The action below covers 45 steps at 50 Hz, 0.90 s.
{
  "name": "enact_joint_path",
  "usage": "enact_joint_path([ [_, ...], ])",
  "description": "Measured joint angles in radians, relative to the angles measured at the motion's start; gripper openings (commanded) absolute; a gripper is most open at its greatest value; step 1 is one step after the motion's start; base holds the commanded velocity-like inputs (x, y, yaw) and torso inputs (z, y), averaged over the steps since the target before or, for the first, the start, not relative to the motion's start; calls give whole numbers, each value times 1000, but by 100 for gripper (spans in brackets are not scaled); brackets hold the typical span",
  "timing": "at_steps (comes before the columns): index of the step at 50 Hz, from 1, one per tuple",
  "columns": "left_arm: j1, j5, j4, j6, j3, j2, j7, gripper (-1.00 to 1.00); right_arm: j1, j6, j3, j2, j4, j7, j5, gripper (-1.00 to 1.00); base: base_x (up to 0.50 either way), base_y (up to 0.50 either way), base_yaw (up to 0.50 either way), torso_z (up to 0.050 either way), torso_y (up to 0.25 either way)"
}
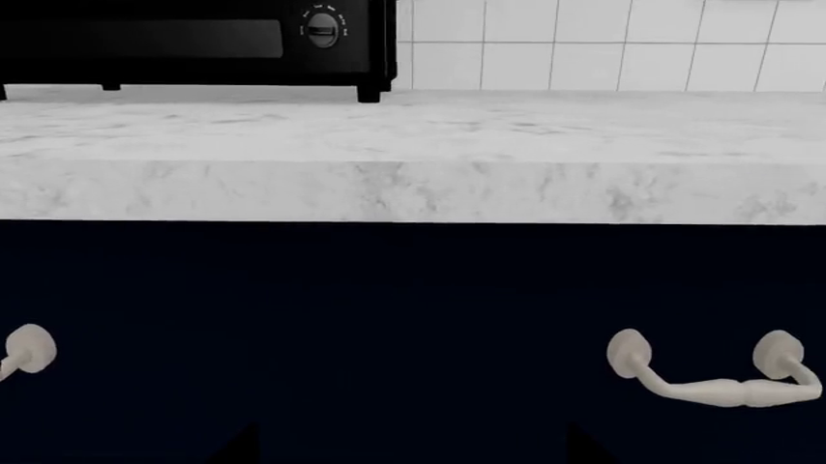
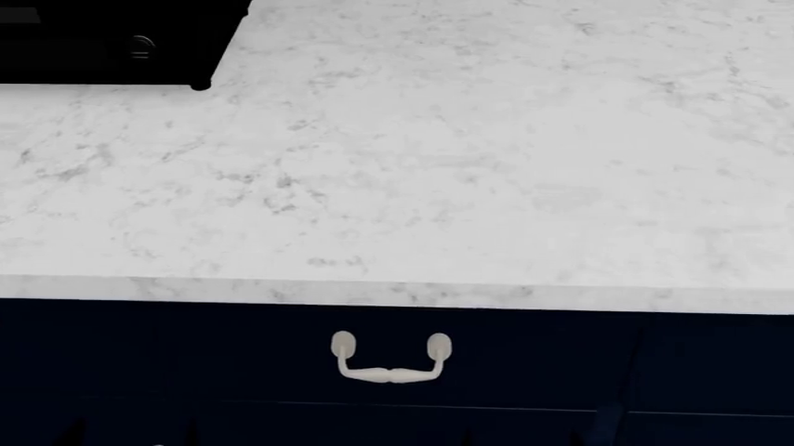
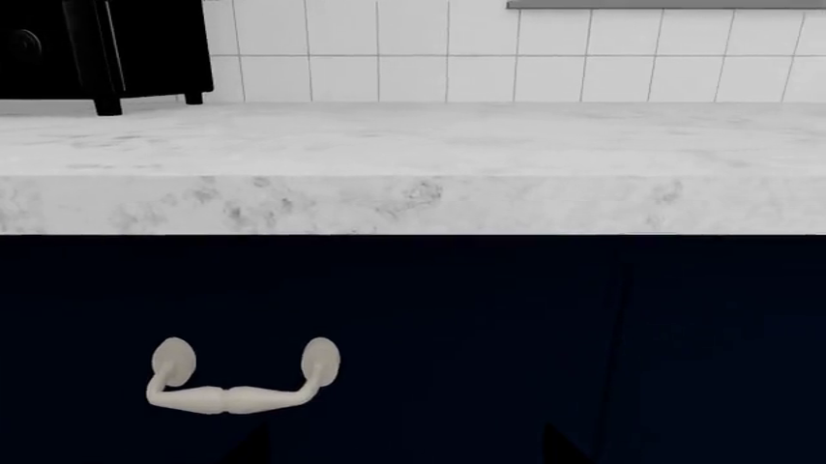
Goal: Navigate to the toaster.
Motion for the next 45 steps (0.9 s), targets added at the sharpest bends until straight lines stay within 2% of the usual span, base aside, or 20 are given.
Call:
enact_joint_path([
  [45,-7,-54,-5,-3,57,-52,-61,100,6,2,-61,51,3,65,57,100,0,-330,0,0,0],
])
